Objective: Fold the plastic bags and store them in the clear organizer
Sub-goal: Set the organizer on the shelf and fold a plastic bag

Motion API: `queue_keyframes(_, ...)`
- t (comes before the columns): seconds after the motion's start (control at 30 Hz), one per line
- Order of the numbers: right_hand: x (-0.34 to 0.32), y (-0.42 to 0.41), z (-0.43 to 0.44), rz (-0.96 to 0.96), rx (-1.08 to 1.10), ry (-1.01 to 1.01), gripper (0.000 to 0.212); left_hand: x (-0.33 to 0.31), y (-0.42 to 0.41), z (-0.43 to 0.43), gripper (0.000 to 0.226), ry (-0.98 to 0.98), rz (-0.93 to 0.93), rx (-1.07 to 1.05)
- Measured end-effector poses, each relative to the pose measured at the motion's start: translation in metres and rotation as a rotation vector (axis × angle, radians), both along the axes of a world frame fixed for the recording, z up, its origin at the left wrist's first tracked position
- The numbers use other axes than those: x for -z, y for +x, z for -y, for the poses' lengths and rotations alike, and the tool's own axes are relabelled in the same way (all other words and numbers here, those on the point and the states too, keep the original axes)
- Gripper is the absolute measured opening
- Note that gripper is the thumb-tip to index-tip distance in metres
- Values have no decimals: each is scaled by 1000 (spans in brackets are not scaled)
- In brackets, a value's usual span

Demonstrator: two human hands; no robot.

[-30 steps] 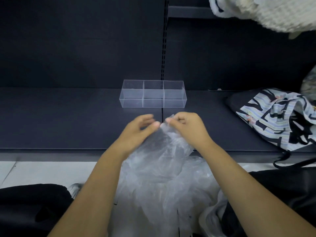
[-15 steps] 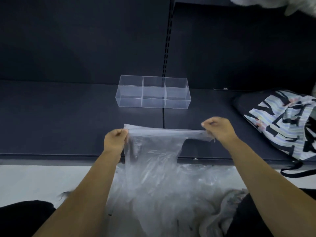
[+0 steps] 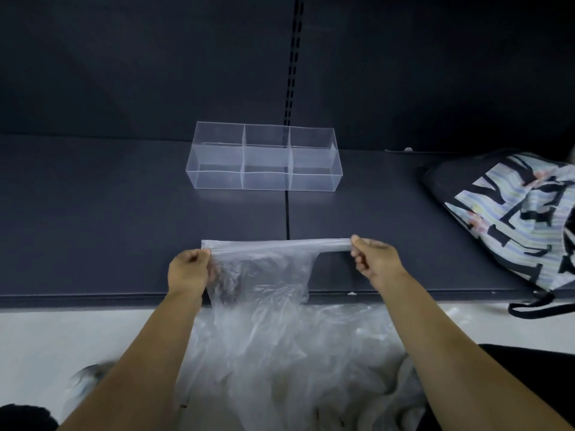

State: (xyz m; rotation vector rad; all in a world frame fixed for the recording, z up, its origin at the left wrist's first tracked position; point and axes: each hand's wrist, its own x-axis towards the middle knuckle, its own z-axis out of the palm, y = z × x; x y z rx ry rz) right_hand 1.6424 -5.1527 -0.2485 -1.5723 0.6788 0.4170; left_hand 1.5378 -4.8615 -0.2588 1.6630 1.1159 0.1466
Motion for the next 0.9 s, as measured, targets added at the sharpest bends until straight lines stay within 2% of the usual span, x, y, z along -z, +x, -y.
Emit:
queue_keyframes(0.1, -3, 13, -1, 127, 42, -122, 23, -7, 10, 0, 24, -1, 6, 42)
queue_keyframes(0.2, -25, 39, -4, 262, 25, -239, 27, -23, 34, -5, 31, -57, 103, 24)
queue_keyframes(0.33, -52, 67, -4, 401, 37, -246, 8, -46, 61, -14, 33, -118, 191, 5)
queue_keyframes(0.43, -51, 53, 0, 407, 58, -227, 24, -46, 58, -17, 32, -180, 134, -7)
queue_keyframes(0.53, -38, 6, -1, 287, 78, -192, 16, -30, 33, -15, 38, -220, -26, 11)
queue_keyframes(0.63, -20, -60, -15, -10, 102, -86, 33, -13, -4, -8, 41, -260, -134, -8)
queue_keyframes(0.77, -13, -136, -42, -331, -95, 4, 43, -3, -38, 9, 31, -455, -41, -74)
queue_keyframes(0.83, -16, -155, -56, -358, -191, 100, 40, -4, -44, 17, 26, -475, -41, -99)
queue_keyframes(0.9, -17, -163, -69, -297, -231, 122, 25, -7, -48, 23, 22, -493, -30, -126)
